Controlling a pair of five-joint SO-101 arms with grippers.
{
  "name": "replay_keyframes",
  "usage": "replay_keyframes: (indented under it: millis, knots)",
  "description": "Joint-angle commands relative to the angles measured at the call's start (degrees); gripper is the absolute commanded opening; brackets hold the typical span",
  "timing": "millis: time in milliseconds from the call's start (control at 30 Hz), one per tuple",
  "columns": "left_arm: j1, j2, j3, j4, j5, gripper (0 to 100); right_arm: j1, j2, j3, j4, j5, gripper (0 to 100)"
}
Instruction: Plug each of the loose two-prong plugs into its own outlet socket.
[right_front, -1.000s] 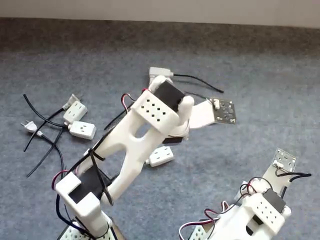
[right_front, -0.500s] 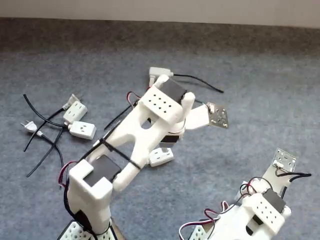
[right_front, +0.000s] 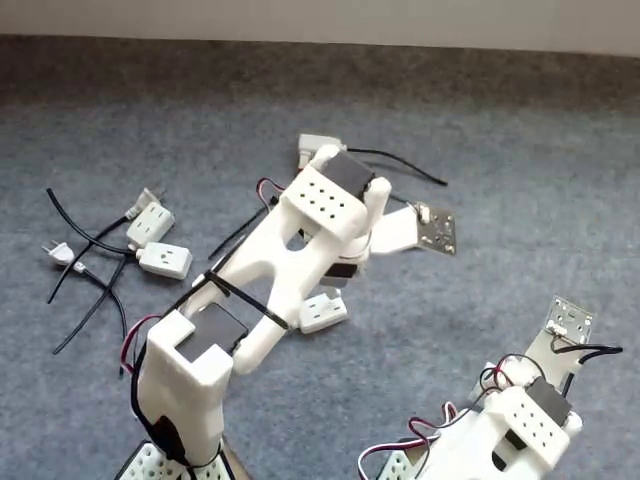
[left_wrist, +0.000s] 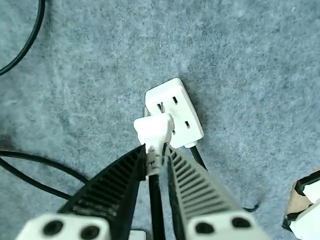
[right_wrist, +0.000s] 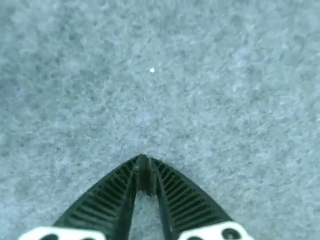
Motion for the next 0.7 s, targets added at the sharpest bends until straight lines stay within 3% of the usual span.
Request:
replay_keyframes:
  millis: [0, 300, 667]
  knots:
    - [-0.6, -1.3, 0.7, 0.4, -0.4, 1, 0.1, -0.1, 0.5, -1.6, 0.5, 0.8]
    - [0.7, -1.3, 6.4, 0.4, 0.0, 1, 0.1, -0.1, 0.5, -1.6, 0.5, 0.8]
    - [3.2, -1.3, 1.1, 0.4, 2.7, 1, 0.1, -0.1, 0.5, -1.6, 0.5, 0.8]
